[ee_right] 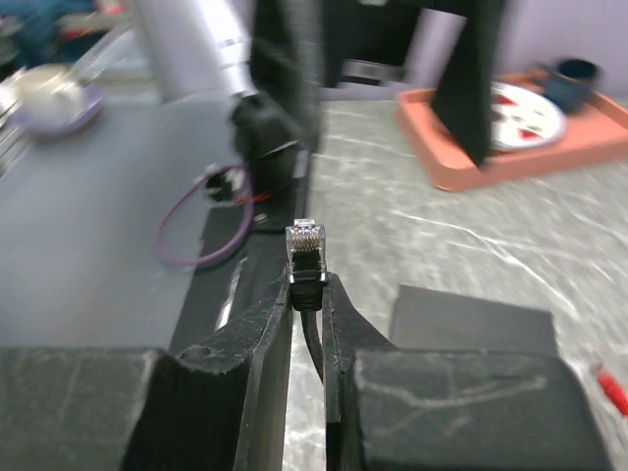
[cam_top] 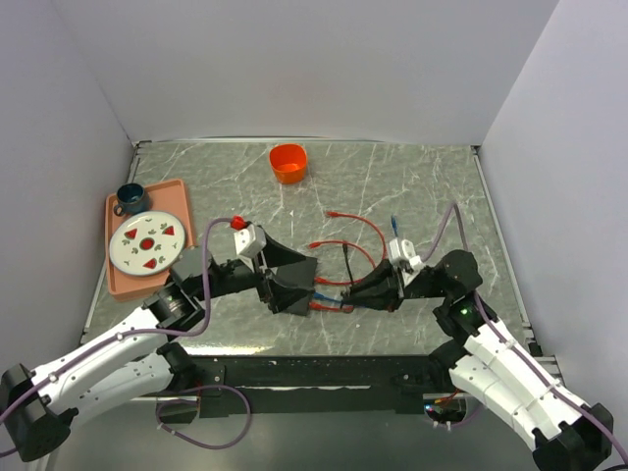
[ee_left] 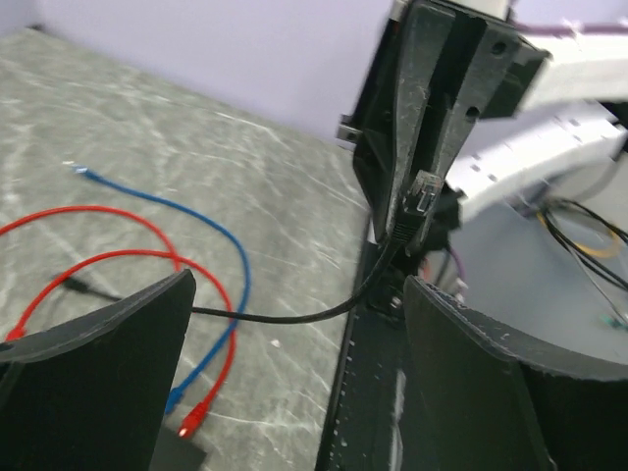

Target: Insert the plug into the switch port

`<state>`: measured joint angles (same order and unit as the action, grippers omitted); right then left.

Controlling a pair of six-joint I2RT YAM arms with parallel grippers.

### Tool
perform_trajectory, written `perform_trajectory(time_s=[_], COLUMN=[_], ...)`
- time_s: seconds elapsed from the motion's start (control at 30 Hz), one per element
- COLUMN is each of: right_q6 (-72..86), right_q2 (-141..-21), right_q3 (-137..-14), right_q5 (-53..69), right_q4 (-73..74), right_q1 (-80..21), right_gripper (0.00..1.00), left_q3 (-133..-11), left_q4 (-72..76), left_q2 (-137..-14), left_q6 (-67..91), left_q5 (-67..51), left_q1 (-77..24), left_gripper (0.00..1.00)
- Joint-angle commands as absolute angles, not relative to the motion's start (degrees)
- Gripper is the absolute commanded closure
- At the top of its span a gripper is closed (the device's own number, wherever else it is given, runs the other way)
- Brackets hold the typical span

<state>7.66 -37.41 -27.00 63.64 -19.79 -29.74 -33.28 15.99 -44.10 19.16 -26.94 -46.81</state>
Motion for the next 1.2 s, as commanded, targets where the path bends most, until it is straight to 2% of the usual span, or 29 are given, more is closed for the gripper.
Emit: perform_trajectory(time_s=[0.0, 0.13, 0.23, 0.4, 0.5, 0.87, 1.0, 1.17], right_q6=[2.73, 5.71, 2.74, 2.19, 4.92, 2.99, 0.53, 0.53], right_q2=[-39.45, -42.45, -42.63, -41.22, -40.17, -43.68, -43.77, -43.94], right_q3=[-30.58, -31.20, -32.17, -33.22, -32.26, -34.89, -36.30, -36.65], right_q5=[76.62, 82.79, 80.09, 68.22, 65.92, 80.15, 80.77, 80.60], right_q4=[-18.99, -22.67, -18.20, -12.66, -15.63, -14.77, -9.86, -8.97], right_q1=[-29.88, -30.14, -30.32, -30.41, -30.32, -30.32, -30.41, -30.50], right_gripper=[1.00, 1.00, 1.00, 1.00, 1.00, 1.00, 1.00, 1.00], left_q3=[-37.78, -40.25, -42.36, -44.30, -43.68, -46.93, -48.42, -51.06], left_q4=[19.24, 21.27, 20.48, 18.19, 18.81, 18.10, 19.42, 18.64], left_q2=[-47.10, -49.74, -50.97, -52.12, -52.21, -57.74, -60.90, -63.54], left_q6=[17.23, 17.14, 16.53, 16.35, 17.67, 13.80, 13.71, 12.92], left_q5=[-39.79, -47.18, -48.52, -37.98, -32.61, -37.79, -40.34, -42.80], left_q1=[-46.85, -47.02, -48.16, -52.90, -53.61, -55.11, -55.28, -56.60], left_gripper=[0.07, 0.08, 0.09, 0.17, 0.25, 0.26, 0.38, 0.41])
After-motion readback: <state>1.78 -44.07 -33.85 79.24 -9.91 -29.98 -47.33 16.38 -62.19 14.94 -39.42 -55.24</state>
